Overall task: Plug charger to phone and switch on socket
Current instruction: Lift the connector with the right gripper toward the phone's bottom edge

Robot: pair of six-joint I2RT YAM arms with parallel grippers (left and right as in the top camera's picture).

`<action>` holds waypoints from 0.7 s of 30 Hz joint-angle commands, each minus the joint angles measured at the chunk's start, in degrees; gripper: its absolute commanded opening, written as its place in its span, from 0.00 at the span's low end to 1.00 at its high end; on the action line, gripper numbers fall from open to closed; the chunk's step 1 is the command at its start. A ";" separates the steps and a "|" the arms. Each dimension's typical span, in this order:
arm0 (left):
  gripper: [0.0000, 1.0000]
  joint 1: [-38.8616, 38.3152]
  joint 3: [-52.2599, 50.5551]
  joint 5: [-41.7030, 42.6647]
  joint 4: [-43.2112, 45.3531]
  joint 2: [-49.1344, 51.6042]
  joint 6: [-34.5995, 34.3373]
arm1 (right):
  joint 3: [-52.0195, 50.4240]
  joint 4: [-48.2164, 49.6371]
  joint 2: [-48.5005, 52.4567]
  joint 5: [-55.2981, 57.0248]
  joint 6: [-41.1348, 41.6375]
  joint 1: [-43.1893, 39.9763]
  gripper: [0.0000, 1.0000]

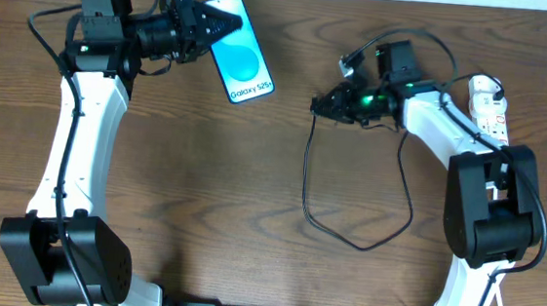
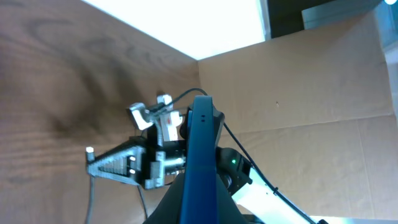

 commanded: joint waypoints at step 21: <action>0.07 0.02 0.09 1.20 23.98 -0.81 -5.53 | 1.16 49.64 0.46 -38.38 19.78 2.08 0.01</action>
